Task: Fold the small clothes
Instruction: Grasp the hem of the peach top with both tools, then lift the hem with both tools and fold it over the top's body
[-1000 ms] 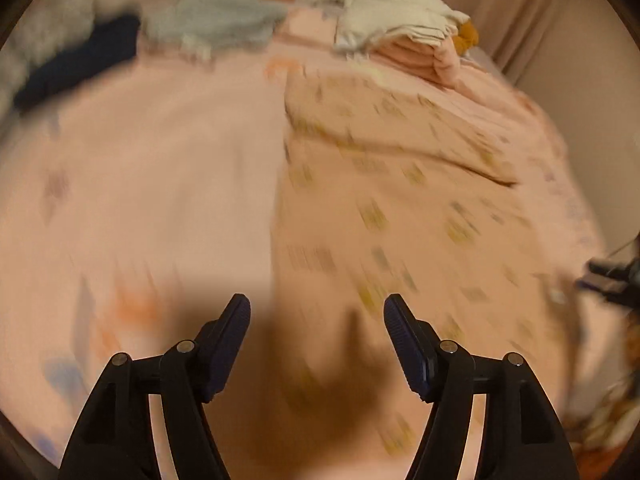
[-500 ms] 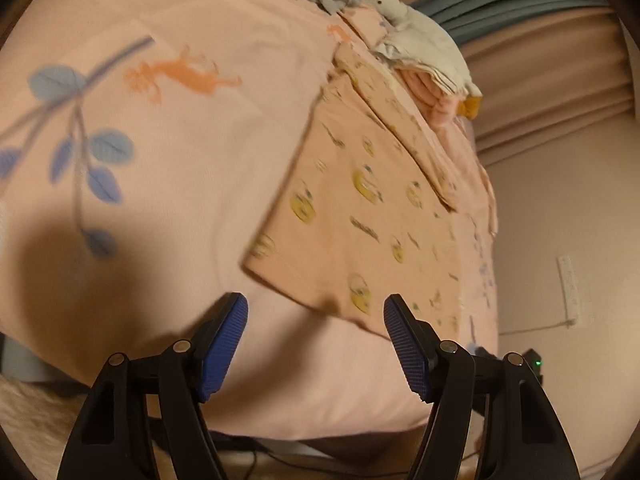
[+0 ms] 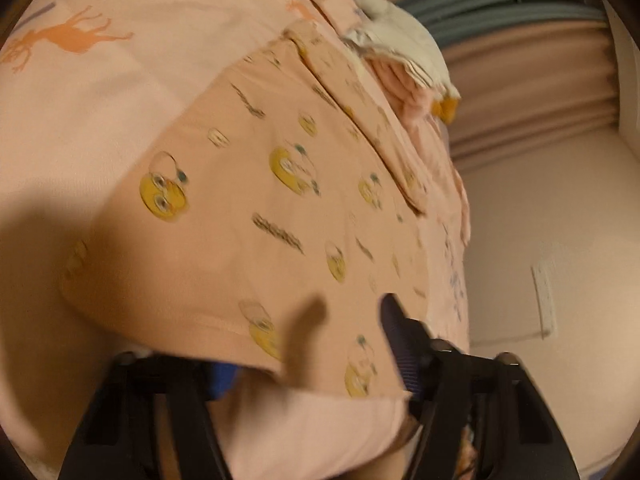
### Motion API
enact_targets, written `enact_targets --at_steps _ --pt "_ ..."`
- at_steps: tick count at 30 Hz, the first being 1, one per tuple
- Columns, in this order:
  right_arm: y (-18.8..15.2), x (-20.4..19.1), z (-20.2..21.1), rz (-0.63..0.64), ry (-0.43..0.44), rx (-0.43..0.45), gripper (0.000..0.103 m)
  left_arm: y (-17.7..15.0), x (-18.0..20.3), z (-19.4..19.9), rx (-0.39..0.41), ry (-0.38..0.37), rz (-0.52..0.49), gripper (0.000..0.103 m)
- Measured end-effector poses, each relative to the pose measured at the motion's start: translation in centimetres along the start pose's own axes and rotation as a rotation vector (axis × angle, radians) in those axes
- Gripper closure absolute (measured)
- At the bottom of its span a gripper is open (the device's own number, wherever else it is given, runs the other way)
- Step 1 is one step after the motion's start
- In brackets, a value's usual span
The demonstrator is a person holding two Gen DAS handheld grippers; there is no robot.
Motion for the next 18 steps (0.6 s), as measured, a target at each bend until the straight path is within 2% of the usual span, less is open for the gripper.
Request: enact_targets --at_steps 2,3,6,8,12,14,18 --pt "0.2 1.1 -0.3 0.035 -0.059 0.018 0.096 0.3 -1.3 -0.3 0.023 0.085 -0.067 0.093" --pt "0.2 1.7 -0.4 0.059 -0.086 0.027 0.102 0.3 -1.9 -0.4 0.034 0.122 -0.104 0.096" --pt "0.3 2.0 -0.4 0.065 -0.018 0.050 0.103 0.2 -2.5 0.0 0.080 0.067 -0.090 0.096" --pt "0.2 1.9 -0.3 0.093 -0.006 0.072 0.103 0.1 -2.6 0.1 0.109 0.063 -0.097 0.095" --pt "-0.1 1.2 -0.4 0.217 -0.063 0.128 0.103 -0.3 -1.6 0.4 0.162 0.157 -0.265 0.095" --pt "0.0 1.1 -0.8 0.263 -0.076 0.150 0.103 -0.4 -1.3 0.2 0.177 0.199 -0.316 0.095" --pt "0.6 1.6 -1.0 0.261 -0.066 0.159 0.103 -0.8 -0.6 0.1 0.227 0.291 -0.436 0.095"
Point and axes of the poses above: each gripper's, at about its wrist camera, not at the fingertips, and z roughly against the way its jaws point, x to its right, y to its top, the point moved 9 cm from there along -z, roughly the way its jaws point, and after that the axes turned 15 degrees about x, right-handed, at the moved point
